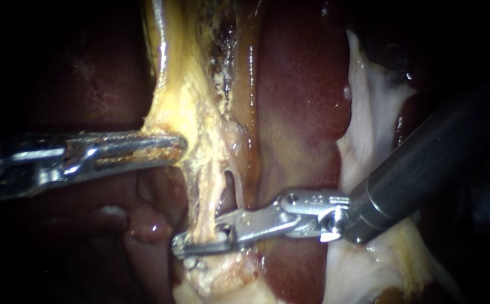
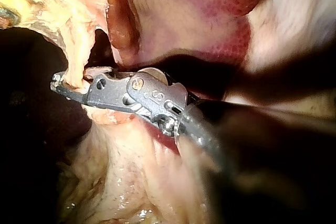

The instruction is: Clipping second clip left tube

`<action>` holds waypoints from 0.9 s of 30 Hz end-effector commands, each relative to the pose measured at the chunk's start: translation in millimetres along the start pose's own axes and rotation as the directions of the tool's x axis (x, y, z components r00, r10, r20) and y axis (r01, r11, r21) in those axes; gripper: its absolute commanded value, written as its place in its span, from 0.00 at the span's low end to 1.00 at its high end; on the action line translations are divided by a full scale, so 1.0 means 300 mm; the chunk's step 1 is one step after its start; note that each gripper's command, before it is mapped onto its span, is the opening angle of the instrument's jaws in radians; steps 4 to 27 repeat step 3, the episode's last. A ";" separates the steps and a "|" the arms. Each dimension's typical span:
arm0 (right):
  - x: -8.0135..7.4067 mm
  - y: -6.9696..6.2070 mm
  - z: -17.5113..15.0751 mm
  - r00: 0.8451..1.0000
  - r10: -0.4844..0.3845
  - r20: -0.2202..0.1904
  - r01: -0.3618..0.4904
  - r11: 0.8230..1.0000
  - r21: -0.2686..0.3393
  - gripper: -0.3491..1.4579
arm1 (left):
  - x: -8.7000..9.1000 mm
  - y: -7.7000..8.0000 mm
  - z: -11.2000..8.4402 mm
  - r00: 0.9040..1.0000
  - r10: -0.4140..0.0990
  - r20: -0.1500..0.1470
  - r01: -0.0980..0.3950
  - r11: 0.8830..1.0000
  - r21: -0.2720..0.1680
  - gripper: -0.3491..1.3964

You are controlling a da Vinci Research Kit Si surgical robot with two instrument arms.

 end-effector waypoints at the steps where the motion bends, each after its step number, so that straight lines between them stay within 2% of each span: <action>1: -0.0001 0.0000 0.000 1.000 -0.001 0.000 0.001 1.000 0.002 0.00 | 0.0000 0.0000 -0.0001 1.000 0.000 0.000 0.000 1.000 0.000 0.00; 27: -0.0001 0.0000 0.000 1.000 -0.001 0.000 0.001 1.000 0.002 0.00 | 0.0000 0.0001 -0.0002 1.000 0.000 0.000 0.000 1.000 0.000 0.00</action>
